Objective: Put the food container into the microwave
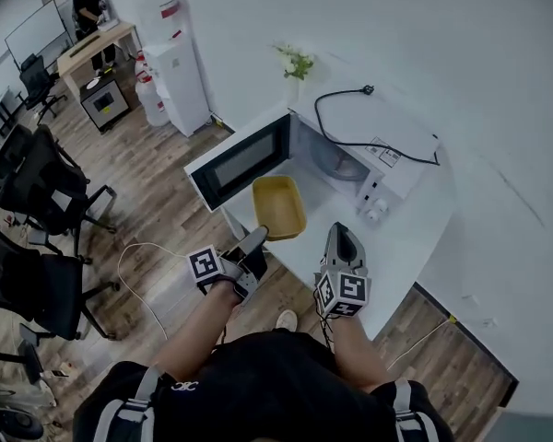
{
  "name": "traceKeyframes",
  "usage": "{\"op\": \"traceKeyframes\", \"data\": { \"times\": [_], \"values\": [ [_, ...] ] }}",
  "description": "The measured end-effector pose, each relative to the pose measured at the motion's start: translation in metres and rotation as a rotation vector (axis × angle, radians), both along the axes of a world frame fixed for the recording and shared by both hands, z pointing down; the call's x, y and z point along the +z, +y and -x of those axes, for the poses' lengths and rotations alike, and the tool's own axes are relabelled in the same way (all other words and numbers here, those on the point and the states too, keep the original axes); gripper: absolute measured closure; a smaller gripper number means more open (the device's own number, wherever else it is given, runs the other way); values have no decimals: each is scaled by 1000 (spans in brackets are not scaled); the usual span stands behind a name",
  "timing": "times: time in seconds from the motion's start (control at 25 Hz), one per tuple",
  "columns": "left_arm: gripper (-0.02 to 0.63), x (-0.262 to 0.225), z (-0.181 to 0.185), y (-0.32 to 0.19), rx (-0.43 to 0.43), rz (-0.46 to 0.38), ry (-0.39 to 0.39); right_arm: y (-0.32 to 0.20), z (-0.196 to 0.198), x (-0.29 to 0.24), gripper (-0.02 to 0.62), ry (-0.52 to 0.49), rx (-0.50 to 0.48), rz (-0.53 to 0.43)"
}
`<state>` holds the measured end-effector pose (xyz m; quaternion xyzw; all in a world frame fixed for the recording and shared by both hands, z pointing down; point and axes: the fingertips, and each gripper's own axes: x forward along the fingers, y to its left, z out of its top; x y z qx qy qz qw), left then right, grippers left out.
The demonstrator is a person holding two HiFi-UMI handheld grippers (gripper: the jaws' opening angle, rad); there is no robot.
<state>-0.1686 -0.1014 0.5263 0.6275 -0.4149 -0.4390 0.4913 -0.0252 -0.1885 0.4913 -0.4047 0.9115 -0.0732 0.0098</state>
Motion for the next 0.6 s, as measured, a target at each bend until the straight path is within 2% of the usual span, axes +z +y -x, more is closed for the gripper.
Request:
{"op": "traceKeyframes", "data": {
  "times": [0.28, 0.6],
  "values": [
    [390, 10, 2, -77, 52, 9, -5, -66, -4, 14, 591, 14, 43, 21],
    [390, 21, -1, -125, 113, 17, -8, -93, -23, 24, 591, 36, 105, 39]
  ]
}}
